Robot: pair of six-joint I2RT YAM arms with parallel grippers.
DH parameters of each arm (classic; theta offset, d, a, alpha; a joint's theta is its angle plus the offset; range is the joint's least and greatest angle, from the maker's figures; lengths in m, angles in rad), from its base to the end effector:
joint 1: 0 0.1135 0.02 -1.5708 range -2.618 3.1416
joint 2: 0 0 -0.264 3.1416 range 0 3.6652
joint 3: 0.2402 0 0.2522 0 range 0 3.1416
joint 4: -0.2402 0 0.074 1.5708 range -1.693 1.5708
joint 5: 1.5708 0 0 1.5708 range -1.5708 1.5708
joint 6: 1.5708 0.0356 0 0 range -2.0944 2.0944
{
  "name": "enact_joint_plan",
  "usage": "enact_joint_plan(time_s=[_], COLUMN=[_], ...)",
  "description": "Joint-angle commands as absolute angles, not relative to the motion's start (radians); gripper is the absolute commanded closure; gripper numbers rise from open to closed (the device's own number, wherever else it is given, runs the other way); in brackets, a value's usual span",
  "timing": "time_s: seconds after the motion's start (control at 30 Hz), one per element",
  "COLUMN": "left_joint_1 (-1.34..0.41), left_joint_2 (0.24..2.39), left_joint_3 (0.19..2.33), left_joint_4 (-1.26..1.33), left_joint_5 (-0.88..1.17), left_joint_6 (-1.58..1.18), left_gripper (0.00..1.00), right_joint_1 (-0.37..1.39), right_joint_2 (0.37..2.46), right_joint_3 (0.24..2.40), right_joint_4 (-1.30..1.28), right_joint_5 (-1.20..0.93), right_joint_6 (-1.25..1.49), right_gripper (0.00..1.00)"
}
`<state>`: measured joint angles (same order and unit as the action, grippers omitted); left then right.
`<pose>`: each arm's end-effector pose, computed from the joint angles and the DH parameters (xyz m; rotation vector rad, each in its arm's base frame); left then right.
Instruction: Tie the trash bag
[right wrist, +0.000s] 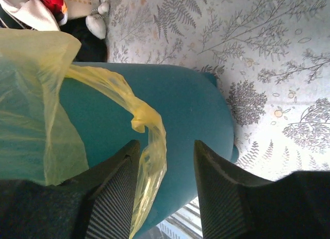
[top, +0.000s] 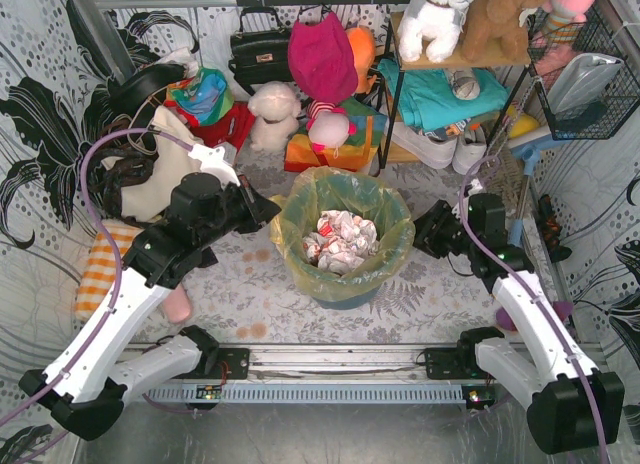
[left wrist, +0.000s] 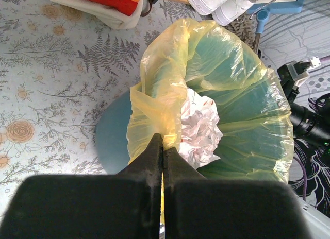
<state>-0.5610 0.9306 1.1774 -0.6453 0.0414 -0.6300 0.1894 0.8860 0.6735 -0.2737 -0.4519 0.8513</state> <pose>0.1568 -0.1003 0.4007 -0.0428 2.0608 -0.8030 0.1924 0.0527 0.2754 0.4212 2.1515 1.0837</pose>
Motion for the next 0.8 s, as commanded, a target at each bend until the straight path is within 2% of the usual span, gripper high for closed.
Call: enact_joint_plan(time_s=[0.0, 0.17, 0.3, 0.57, 0.77], left_joint_1=[-0.557, -0.557, -0.557, -0.556, -0.54], left_joint_2=[0.936, 0.939, 0.94, 0.986, 1.0], left_joint_3=[1.181, 1.193, 1.219, 1.305, 1.368], left_joint_4=[-0.62, -0.638, -0.706, -0.84, -0.702], left_joint_5=[0.057, 0.074, 0.109, 0.27, 0.439], left_joint_6=[-0.606, -0.595, -0.566, -0.492, -0.542], left_gripper=[1.0, 1.0, 1.0, 1.0, 1.0], right_joint_1=[0.19, 0.19, 0.19, 0.19, 0.19], right_joint_2=[0.908, 0.938, 0.935, 0.849, 0.845], right_joint_3=[0.622, 0.587, 0.584, 0.636, 0.688], right_joint_4=[-0.152, -0.094, -0.111, -0.222, -0.235], right_joint_5=[-0.523, -0.531, -0.531, -0.455, -0.454], right_joint_6=[0.892, 0.9, 0.89, 0.864, 0.865], right_gripper=[0.56, 0.68, 1.0, 1.0, 1.0])
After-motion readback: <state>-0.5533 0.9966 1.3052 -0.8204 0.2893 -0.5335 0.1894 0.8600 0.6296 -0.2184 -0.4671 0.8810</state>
